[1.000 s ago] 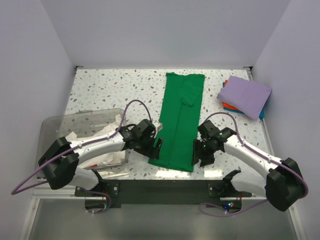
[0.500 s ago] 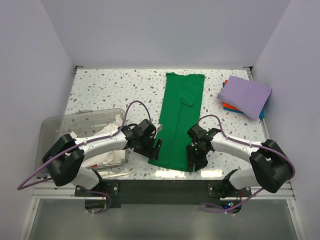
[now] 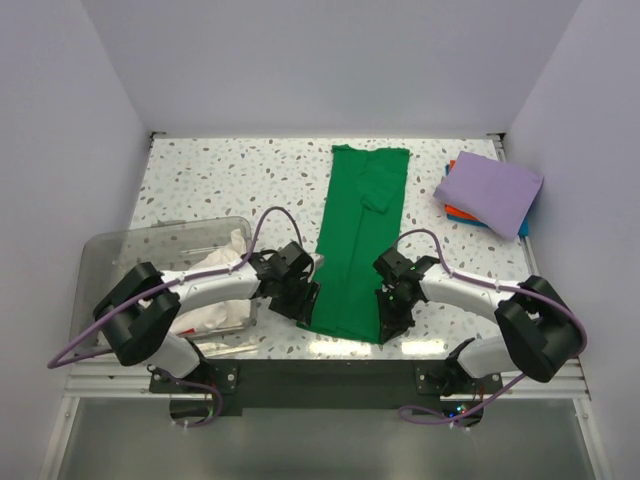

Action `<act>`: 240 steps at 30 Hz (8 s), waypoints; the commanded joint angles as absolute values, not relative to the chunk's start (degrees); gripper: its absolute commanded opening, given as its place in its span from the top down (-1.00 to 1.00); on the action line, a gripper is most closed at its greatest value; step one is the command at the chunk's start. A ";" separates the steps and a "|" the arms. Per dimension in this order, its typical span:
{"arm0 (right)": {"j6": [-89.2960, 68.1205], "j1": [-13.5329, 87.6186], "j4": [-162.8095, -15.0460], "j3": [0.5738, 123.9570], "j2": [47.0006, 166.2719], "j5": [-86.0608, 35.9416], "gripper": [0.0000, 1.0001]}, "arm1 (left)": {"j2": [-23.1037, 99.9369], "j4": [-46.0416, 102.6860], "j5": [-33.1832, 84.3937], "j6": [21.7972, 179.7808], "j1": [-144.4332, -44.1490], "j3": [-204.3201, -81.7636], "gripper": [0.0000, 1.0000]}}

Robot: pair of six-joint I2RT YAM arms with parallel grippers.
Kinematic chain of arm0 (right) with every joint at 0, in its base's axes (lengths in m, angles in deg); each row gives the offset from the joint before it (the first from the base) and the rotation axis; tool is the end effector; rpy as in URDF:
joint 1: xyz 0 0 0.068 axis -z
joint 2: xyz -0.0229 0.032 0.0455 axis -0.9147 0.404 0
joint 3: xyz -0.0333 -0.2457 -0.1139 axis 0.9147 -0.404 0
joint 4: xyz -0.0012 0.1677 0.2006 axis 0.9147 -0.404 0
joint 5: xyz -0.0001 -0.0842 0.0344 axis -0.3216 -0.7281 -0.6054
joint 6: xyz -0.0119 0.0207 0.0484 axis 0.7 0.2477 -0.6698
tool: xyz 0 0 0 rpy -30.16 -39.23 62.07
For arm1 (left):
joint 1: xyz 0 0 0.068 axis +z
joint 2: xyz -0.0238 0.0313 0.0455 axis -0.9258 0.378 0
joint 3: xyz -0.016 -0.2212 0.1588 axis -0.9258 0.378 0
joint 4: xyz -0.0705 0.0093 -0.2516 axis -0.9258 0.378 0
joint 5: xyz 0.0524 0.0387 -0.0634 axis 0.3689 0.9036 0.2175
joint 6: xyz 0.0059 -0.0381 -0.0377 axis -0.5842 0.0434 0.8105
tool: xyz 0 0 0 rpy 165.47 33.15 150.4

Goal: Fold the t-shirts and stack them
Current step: Fold the tshirt

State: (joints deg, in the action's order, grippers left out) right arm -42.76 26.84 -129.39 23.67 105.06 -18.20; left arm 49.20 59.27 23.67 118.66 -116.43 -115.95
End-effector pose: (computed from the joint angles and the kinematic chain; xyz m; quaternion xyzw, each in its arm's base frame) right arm 0.1532 0.1371 0.1441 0.0101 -0.9904 -0.1331 0.0361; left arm 0.1696 -0.2023 0.1585 0.1787 0.9646 -0.1771 0.0795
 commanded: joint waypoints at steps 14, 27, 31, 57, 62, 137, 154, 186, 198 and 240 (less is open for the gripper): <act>-42.97 26.62 -130.61 23.46 103.95 -18.64 1.00 | 52.57 56.71 19.45 118.83 -116.13 -114.03 0.97; -45.70 26.53 -138.24 20.56 94.73 -13.98 1.00 | 47.48 61.36 17.78 123.84 -120.96 -114.90 1.00; -47.10 26.53 -144.91 23.36 90.51 -14.94 1.00 | 43.36 65.48 19.36 125.76 -121.49 -117.80 1.00; -41.92 33.99 -144.59 49.82 102.53 -36.92 1.00 | 51.42 62.69 29.04 119.71 -109.46 -137.31 1.00; -39.72 39.45 -139.59 52.46 106.41 -35.60 1.00 | 56.52 58.21 27.02 119.79 -106.56 -139.51 1.00; -31.28 54.83 -123.49 45.52 116.87 -20.48 0.26 | 63.30 40.62 18.40 114.34 -98.29 -133.63 -0.54; -31.46 54.92 -118.66 38.14 119.24 -19.16 0.38 | 62.59 40.09 20.15 116.45 -100.48 -130.55 -0.54; -30.58 54.92 -117.86 37.96 122.68 -18.10 1.00 | 70.32 37.11 14.88 122.52 -101.63 -129.59 1.00; -29.09 54.83 -124.54 38.22 116.61 -27.34 1.00 | 65.93 45.10 28.68 121.11 -101.63 -129.41 1.00; -33.30 53.95 -150.92 53.34 91.64 -26.54 1.00 | 43.24 72.45 30.26 121.73 -106.29 -140.39 1.00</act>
